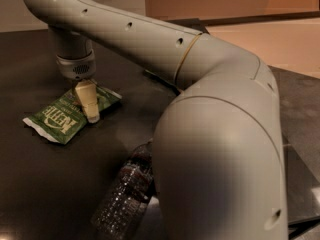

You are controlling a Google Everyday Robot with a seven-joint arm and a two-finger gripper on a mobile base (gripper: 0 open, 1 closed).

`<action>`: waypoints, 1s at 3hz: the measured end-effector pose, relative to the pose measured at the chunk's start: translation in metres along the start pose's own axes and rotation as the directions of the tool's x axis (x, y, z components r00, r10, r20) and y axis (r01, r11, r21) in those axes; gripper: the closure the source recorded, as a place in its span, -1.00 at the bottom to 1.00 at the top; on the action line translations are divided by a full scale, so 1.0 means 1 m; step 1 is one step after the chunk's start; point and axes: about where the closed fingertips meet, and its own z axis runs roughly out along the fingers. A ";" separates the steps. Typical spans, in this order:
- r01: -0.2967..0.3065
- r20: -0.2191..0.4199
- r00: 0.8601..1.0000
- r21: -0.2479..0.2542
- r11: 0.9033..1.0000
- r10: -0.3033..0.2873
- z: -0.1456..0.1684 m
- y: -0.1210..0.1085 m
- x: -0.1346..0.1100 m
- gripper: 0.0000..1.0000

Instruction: Move green jalapeno chip bag near green rice chip bag

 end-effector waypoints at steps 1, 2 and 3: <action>-0.002 -0.008 1.000 -0.015 1.000 0.002 0.003 -0.003 0.006 -0.53; -0.001 -0.011 1.000 -0.012 1.000 0.001 -0.002 -0.005 0.017 -0.05; 0.002 -0.014 1.000 0.006 1.000 -0.002 -0.015 -0.005 0.034 0.42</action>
Offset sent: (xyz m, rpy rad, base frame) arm 0.0145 -0.0343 0.0103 -0.0512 0.0195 0.0028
